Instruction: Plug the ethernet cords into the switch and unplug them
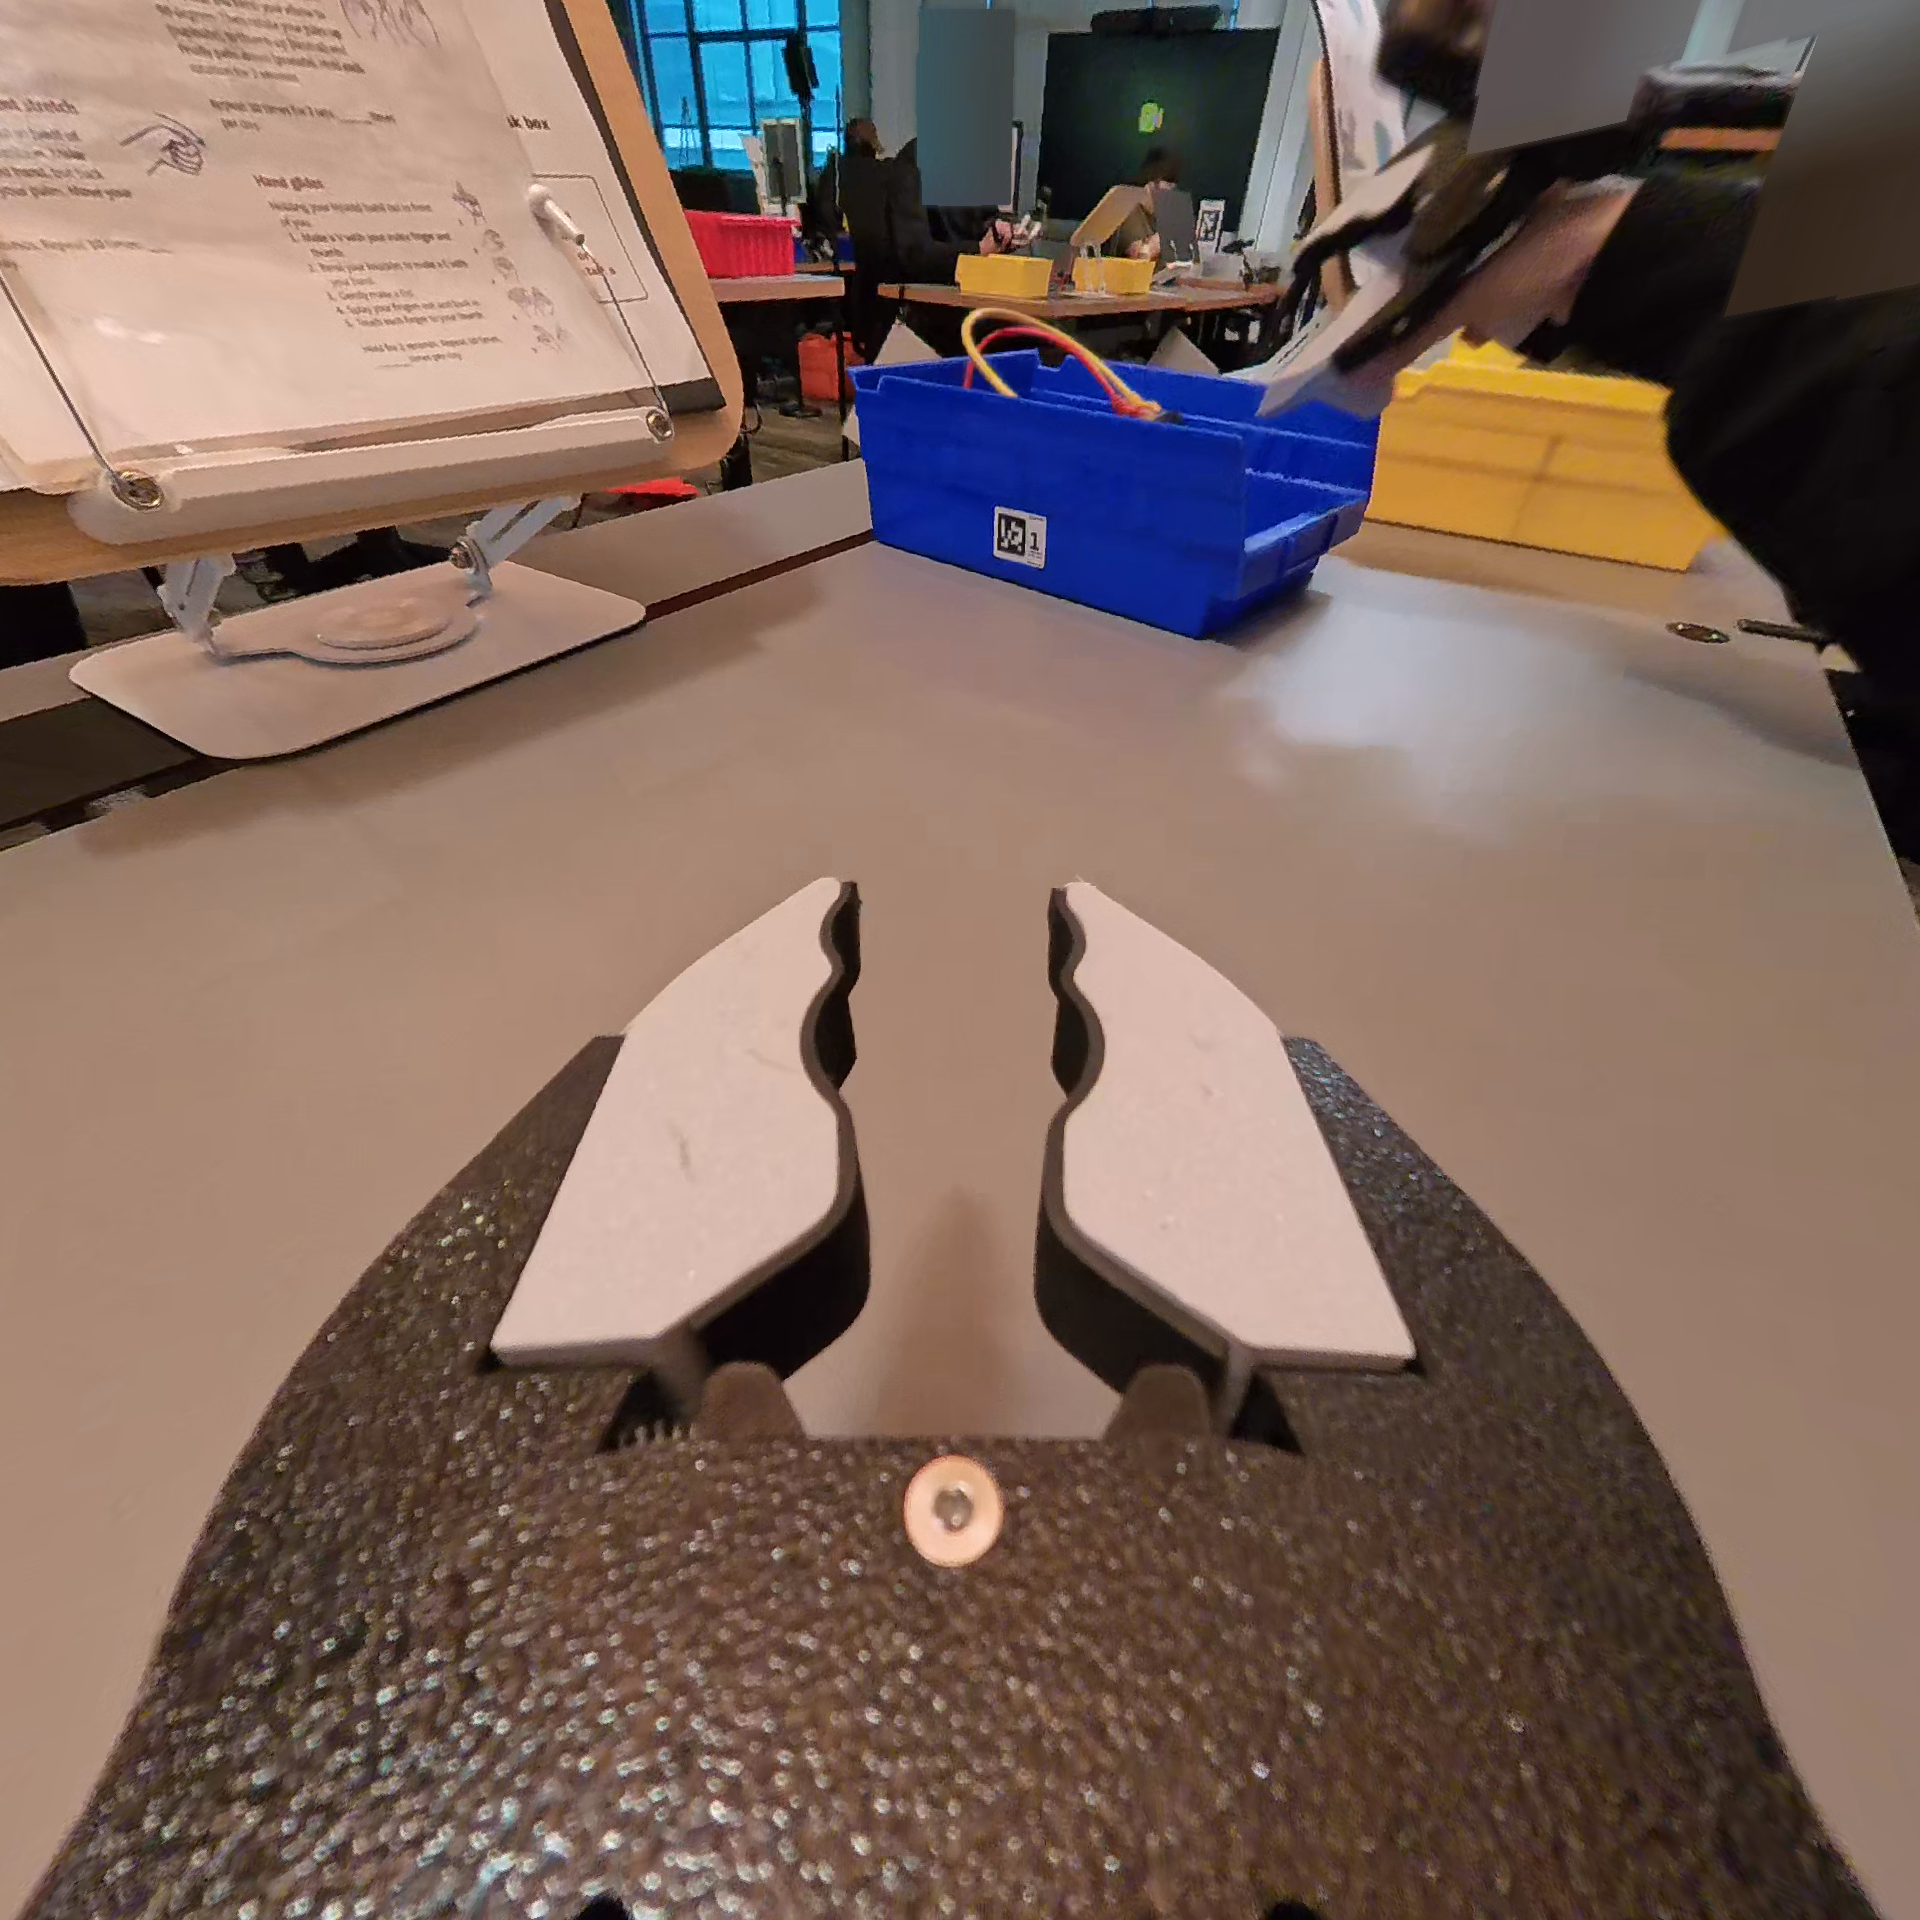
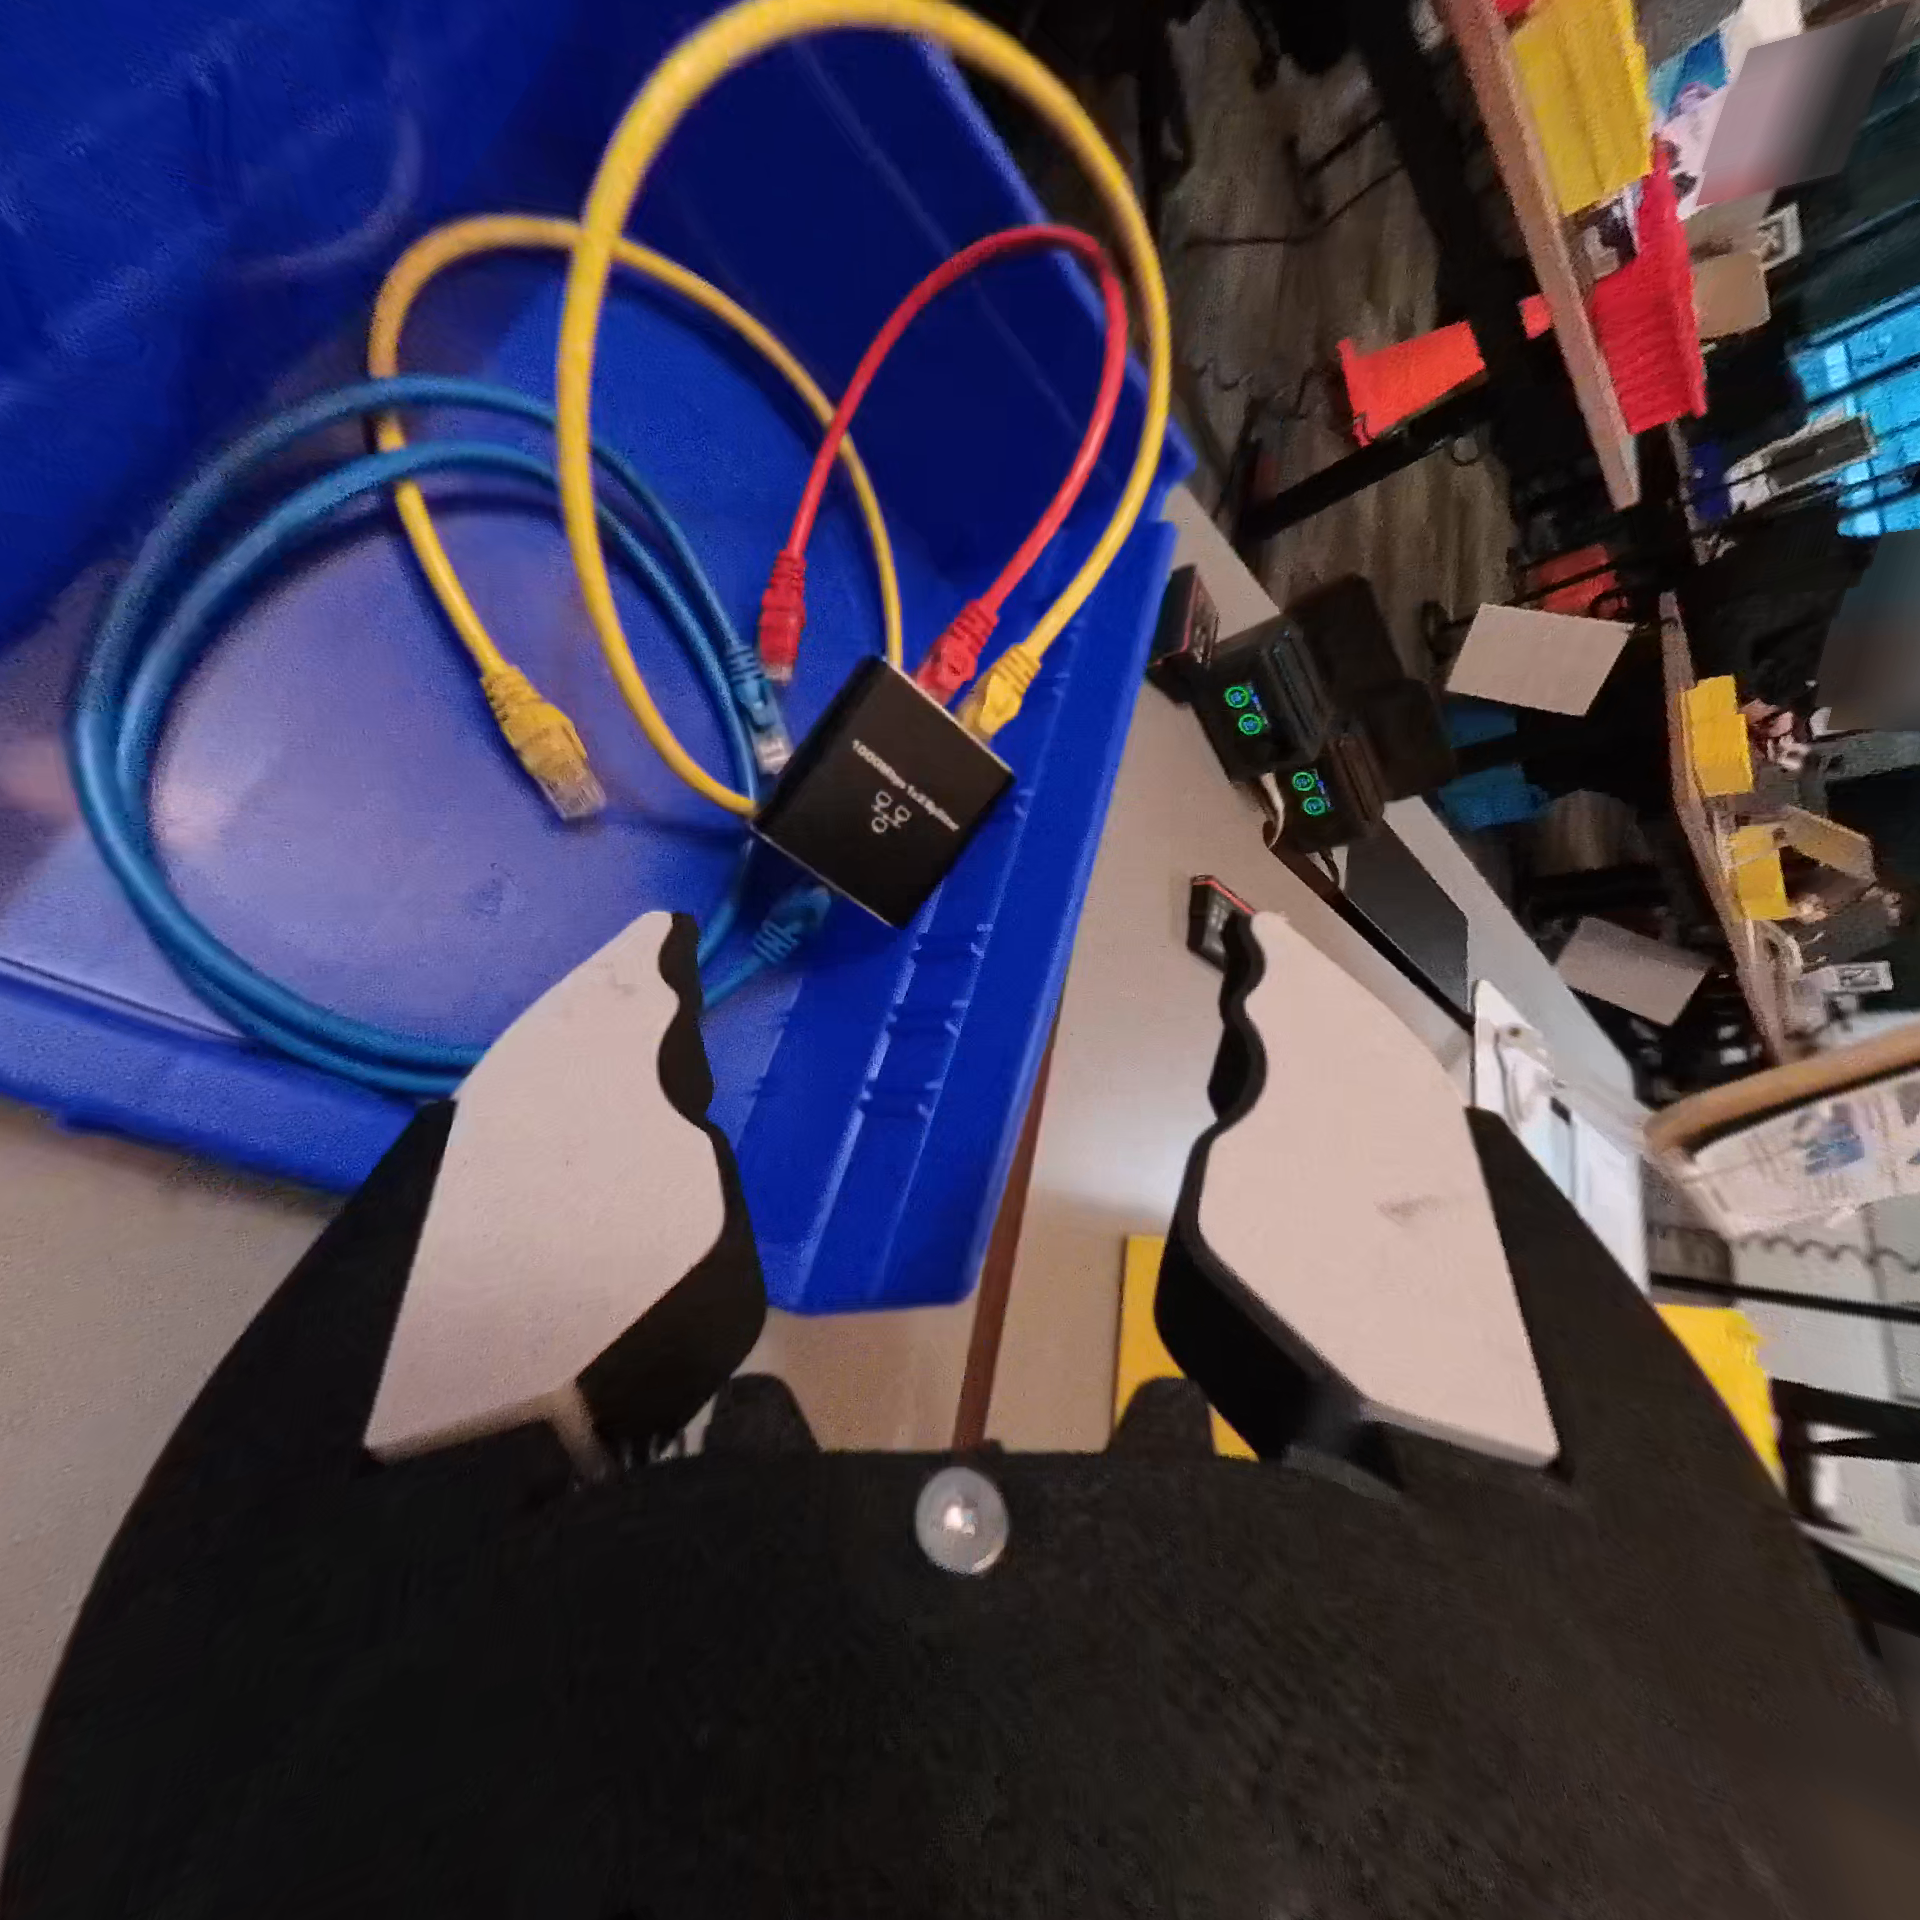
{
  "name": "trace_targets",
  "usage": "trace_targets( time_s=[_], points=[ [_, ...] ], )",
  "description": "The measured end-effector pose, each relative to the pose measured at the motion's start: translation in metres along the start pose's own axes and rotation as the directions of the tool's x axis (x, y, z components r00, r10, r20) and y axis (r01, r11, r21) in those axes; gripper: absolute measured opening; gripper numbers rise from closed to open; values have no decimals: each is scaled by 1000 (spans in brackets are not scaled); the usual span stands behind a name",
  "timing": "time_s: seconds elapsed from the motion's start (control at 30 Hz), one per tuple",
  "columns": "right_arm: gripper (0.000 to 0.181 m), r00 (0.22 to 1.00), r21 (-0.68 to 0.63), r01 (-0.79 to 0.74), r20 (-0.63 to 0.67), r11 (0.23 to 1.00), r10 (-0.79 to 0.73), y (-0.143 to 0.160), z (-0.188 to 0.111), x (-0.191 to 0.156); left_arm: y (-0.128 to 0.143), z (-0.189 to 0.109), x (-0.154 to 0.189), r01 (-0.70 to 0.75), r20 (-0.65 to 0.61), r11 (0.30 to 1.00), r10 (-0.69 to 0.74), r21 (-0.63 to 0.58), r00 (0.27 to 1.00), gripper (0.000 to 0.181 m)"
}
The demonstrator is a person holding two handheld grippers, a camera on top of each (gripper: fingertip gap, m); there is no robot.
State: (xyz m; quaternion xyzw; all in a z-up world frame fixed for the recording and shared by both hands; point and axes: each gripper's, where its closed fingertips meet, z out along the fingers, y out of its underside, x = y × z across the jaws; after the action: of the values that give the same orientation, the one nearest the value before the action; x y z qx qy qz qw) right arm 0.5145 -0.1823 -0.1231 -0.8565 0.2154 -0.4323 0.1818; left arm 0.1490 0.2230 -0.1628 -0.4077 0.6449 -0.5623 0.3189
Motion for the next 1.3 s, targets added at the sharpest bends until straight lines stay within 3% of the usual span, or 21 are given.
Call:
trace_targets(
  time_s=[0.07,0.17,0.3,0.4,0.5,0.63,0.73,0.9,1.03,1.13,1.3],
  points=[
    [100,987,78,-159,20,984,158,1,-29,1,1,1,0,-10,13,1000,10,-11,1000,36],
    [97,897,182,-438,148,880,416,17,-72,-28,3,3,-2,-45,60,999,46,-25,997,41],
    [97,820,223,-571,200,790,536,54,-112,-83,-9,34,14,5,70,1000,-5,-1,998,53],
    [100,787,249,-616,161,747,596,75,-132,-107,-29,84,42,7,73,1000,-7,-1,997,72],
    [89,768,365,-616,84,698,635,77,-145,-106,-58,144,73,-46,88,999,44,22,995,87],
    [98,812,343,-561,53,754,581,75,-148,-103,-93,232,105,-45,115,999,43,14,992,93],
    [96,794,358,-589,88,724,602,77,-148,-101,-101,297,122,-14,147,999,22,-53,989,99],
    [81,729,408,-662,155,629,666,83,-154,-88,-87,368,135,188,191,974,-161,-129,968,95],
    [77,697,423,-685,142,594,703,96,-158,-73,-59,401,124,234,283,936,-157,-262,946,88],
    [76,668,408,-714,155,568,728,105,-154,-71,-40,411,103,225,392,913,-80,-340,917,67],
    [73,660,398,-730,203,555,723,102,-154,-75,-38,404,66,225,491,924,-47,-310,870,18]
  ],
)
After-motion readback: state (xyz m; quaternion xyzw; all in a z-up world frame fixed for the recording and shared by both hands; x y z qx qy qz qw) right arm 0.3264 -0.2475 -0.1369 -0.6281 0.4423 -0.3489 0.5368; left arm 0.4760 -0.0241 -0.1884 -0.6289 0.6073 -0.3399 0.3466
